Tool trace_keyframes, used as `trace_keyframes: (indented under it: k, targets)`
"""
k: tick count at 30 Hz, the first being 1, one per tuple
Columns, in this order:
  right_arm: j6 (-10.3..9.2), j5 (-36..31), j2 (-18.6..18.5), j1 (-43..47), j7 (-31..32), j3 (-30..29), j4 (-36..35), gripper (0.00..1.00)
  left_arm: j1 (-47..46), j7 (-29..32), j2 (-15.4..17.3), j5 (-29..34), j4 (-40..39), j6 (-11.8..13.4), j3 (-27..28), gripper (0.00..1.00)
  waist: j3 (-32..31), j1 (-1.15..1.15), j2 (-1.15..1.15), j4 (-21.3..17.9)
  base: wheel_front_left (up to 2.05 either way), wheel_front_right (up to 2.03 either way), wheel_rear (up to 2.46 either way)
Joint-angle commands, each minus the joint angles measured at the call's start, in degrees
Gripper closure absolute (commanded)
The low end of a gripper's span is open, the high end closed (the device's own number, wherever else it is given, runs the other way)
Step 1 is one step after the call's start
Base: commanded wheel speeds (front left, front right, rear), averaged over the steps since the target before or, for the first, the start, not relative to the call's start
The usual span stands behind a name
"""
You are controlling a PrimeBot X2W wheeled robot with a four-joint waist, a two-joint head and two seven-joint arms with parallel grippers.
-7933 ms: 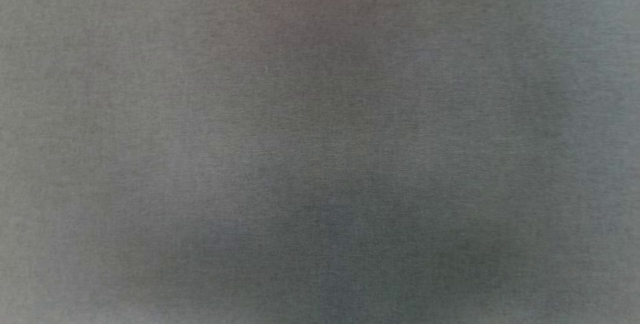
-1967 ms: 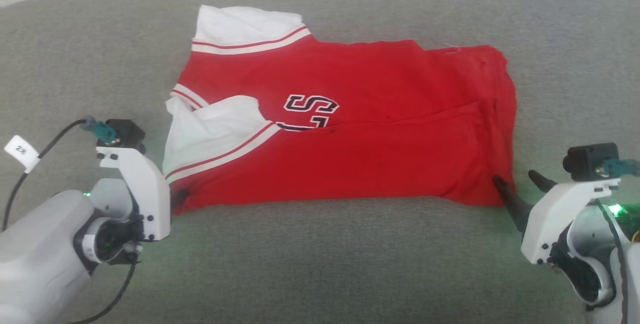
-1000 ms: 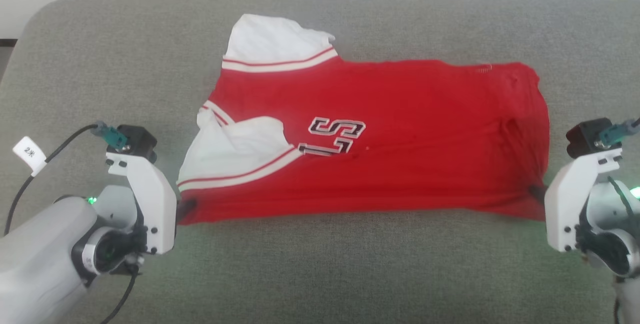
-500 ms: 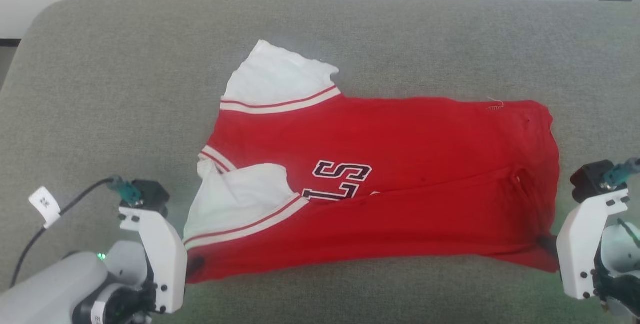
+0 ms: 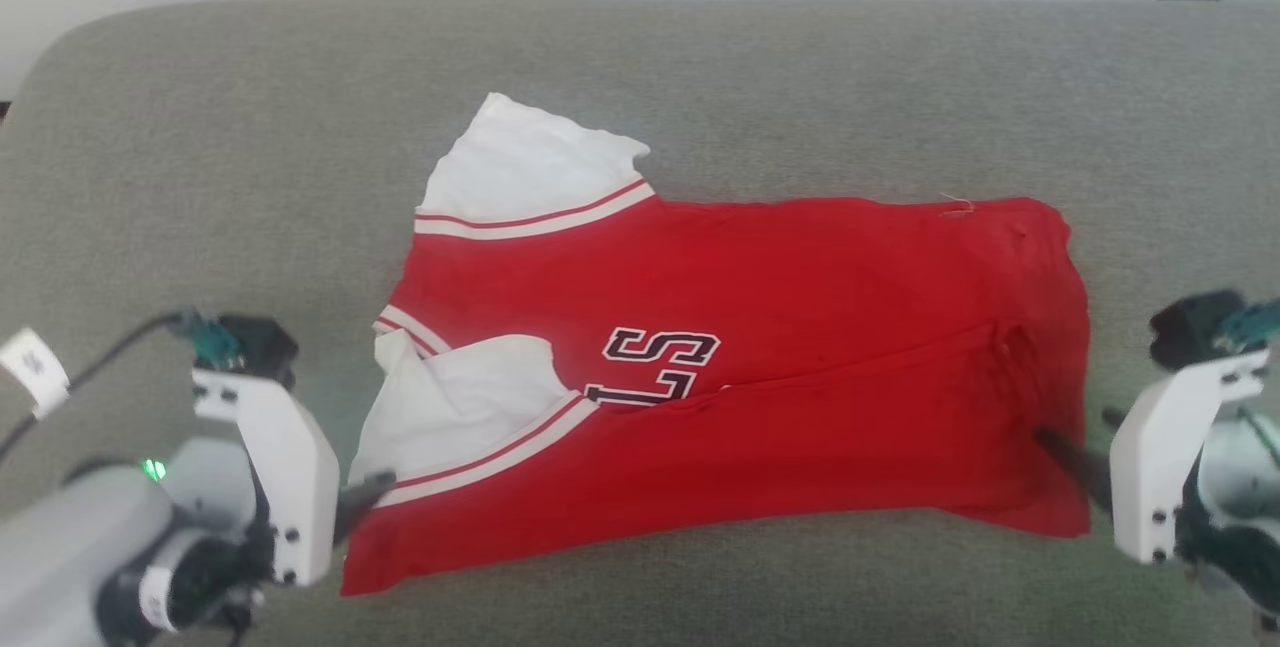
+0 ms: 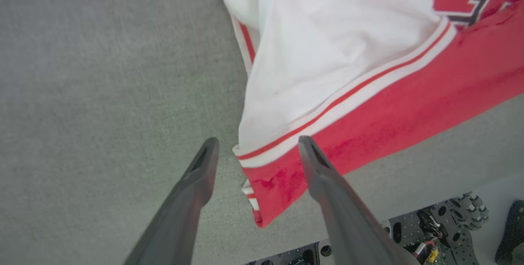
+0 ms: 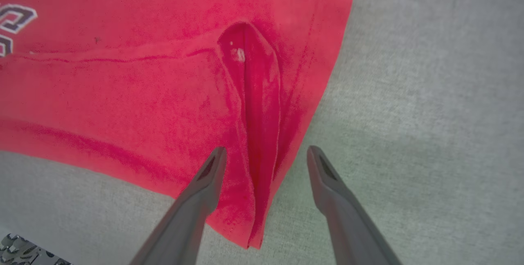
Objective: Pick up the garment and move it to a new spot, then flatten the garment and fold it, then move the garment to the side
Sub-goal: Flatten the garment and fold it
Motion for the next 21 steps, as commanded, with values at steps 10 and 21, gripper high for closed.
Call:
trace_keyframes:
  k: [10, 21]
  targets:
    - [-0.04, -3.5, 1.7, -6.1, -18.1, 2.7, -4.6, 0.00, -10.9, 1.0, 1.8, 6.3, -0.2, -2.2, 3.0, 0.00, 1.6, 0.00, 0.00, -4.9, 0.00, 0.00, 0.00]
    - [-0.03, -11.6, 8.3, -12.2, -46.2, 5.1, 0.4, 0.00, -22.9, 0.3, -3.1, 11.3, 15.0, -11.5, 4.3, 0.00, 6.6, 0.00, 0.00, -12.1, 0.00, 0.00, 0.00]
